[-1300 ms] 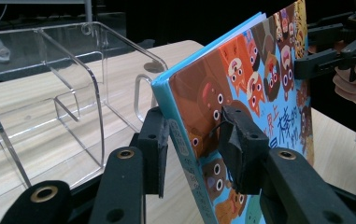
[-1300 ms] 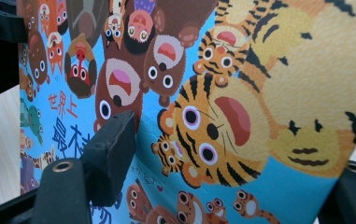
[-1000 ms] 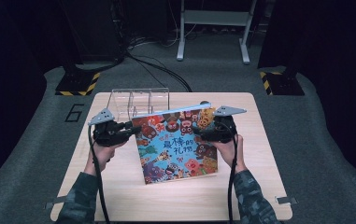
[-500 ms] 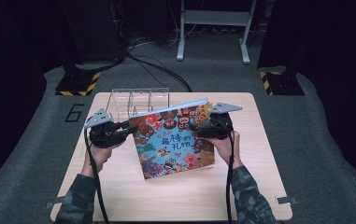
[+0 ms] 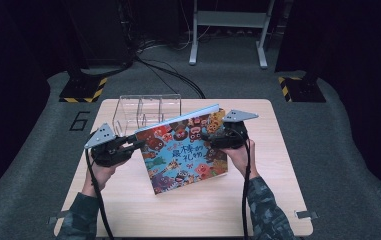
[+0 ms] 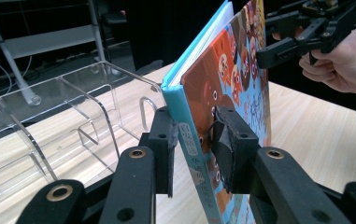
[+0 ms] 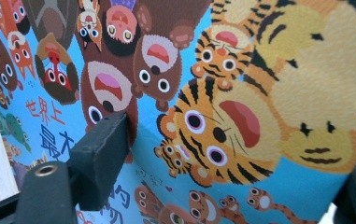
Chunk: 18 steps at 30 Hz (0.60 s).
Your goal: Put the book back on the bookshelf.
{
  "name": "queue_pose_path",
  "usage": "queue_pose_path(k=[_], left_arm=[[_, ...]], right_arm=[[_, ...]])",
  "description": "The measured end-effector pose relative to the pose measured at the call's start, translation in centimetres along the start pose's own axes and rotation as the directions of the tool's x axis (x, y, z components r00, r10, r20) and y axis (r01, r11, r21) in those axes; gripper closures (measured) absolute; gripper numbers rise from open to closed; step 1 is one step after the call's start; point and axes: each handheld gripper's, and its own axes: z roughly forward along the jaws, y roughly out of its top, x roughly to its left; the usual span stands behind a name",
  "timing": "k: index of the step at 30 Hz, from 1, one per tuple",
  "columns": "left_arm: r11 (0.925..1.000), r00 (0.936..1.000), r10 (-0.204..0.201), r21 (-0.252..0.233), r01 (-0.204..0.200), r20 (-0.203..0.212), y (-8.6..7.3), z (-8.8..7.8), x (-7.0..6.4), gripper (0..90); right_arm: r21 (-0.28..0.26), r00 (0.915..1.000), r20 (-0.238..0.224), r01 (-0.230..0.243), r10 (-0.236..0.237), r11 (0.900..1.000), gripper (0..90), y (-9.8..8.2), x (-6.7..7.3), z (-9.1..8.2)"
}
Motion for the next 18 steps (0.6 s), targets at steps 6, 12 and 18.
queue_pose_path(k=[6, 12, 18], left_arm=[[0.9996, 0.9995, 0.028, 0.002, -0.028, -0.015, 0.39, -0.12, -0.27, 69.9], [0.9983, 0.998, 0.058, 0.009, -0.058, -0.024, 0.53, -0.36, -0.47, 70.6], [0.9994, 0.999, 0.028, -0.019, -0.028, 0.033, 0.73, 0.17, -0.47, 69.0]], right_arm=[[0.019, 0.9996, 0.006, -0.027, 0.026, 0.999, 17.9, 0.43, 0.06, 0.28], [0.023, 0.9998, -0.002, -0.021, 0.021, 1.0, 17.8, 0.75, -0.03, 0.48], [0.014, 0.9996, -0.027, -0.004, 0.005, 1.0, 17.9, 0.54, -0.16, 0.22]])
